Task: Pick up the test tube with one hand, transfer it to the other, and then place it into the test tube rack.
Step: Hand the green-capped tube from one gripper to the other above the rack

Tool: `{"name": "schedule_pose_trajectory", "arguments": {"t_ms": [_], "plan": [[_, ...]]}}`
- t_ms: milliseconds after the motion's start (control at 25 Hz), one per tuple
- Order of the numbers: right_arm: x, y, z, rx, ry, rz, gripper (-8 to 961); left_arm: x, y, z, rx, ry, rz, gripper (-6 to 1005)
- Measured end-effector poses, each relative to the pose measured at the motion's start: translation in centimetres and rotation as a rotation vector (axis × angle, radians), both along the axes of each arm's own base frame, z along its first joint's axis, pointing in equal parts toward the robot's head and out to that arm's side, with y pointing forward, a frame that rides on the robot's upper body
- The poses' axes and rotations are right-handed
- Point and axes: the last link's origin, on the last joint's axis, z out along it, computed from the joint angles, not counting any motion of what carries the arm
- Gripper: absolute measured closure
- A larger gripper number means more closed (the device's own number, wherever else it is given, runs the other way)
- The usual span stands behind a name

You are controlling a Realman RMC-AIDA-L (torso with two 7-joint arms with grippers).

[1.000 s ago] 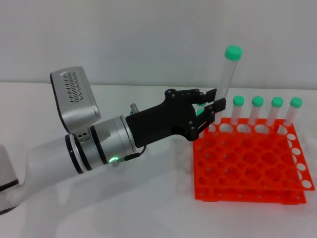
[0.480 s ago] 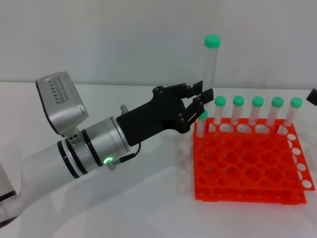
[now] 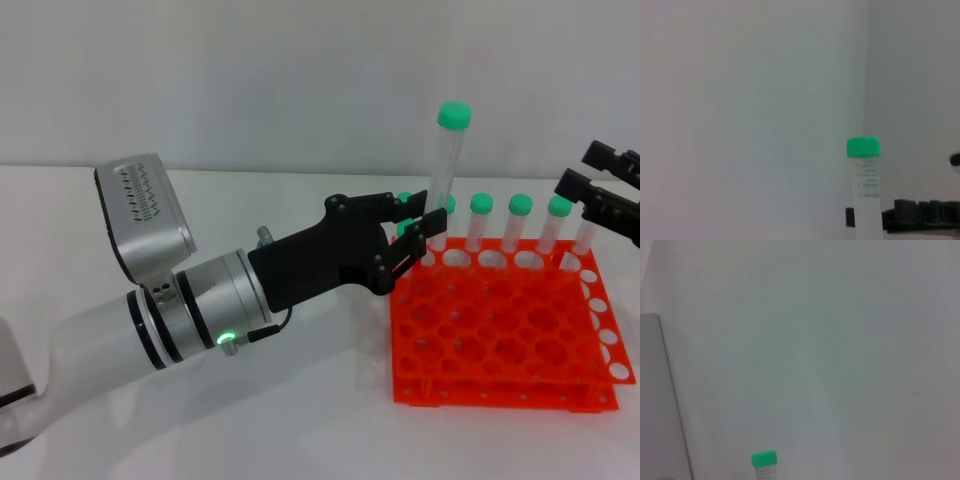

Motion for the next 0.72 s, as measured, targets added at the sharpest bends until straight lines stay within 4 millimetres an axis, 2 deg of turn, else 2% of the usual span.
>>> {"name": "schedule_pose_trajectory", "arguments": {"t_ms": [720], "plan": [[-4.0,0.8,-0.9,-0.196,-0.008,0.098,286,0.3,-0.2,-0.9,-0.019,0.051,-0.029,793]]}}
